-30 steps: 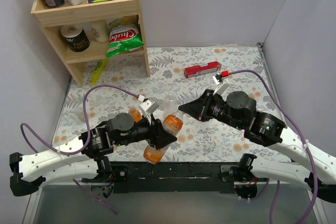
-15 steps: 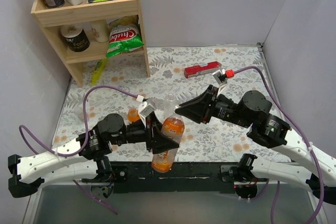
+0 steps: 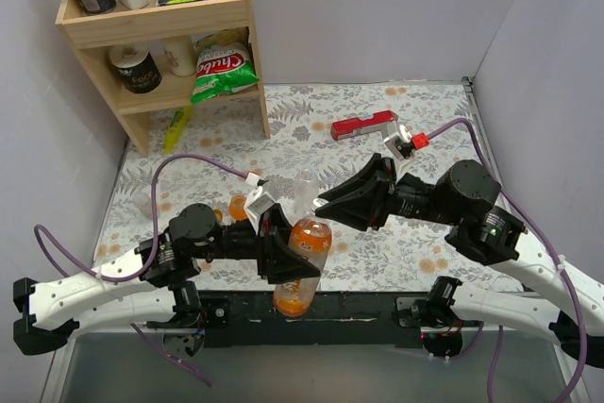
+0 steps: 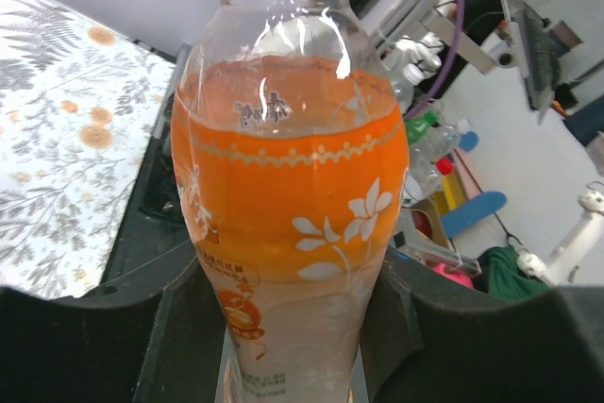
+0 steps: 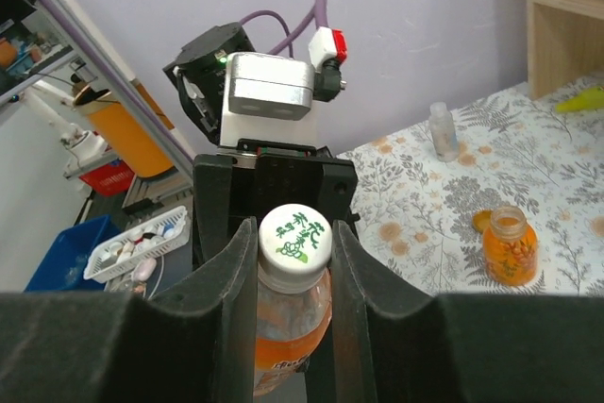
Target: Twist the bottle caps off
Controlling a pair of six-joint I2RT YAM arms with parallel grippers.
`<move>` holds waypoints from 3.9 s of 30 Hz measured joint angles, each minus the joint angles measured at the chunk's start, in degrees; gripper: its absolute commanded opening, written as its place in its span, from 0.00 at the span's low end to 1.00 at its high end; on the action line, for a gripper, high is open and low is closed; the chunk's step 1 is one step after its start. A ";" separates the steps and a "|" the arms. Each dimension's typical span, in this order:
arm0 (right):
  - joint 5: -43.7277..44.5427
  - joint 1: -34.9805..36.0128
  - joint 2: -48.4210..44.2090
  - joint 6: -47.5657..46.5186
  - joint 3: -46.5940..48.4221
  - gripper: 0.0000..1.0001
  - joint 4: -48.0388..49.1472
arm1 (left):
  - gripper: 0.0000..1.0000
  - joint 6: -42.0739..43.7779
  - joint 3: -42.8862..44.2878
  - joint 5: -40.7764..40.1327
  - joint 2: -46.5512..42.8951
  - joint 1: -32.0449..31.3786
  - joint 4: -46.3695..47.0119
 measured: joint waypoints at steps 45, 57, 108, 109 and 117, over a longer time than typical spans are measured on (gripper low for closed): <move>27.65 0.11 10.88 15.63 9.31 0.47 -29.09 | 0.17 7.48 5.44 -22.93 8.76 -0.02 -19.85; 27.19 0.11 7.26 15.56 4.00 0.01 -23.17 | 0.18 7.61 4.63 -20.17 7.87 0.02 -18.60; 29.14 0.02 3.61 13.68 2.12 0.70 -23.69 | 0.15 11.85 2.80 -3.65 8.98 11.34 -17.42; 29.11 0.02 4.09 14.32 2.12 0.70 -23.89 | 0.15 11.98 2.86 -4.00 9.05 11.34 -17.53; 28.28 0.02 6.05 16.90 2.14 0.68 -23.96 | 0.15 12.22 3.17 -6.14 9.35 11.34 -18.93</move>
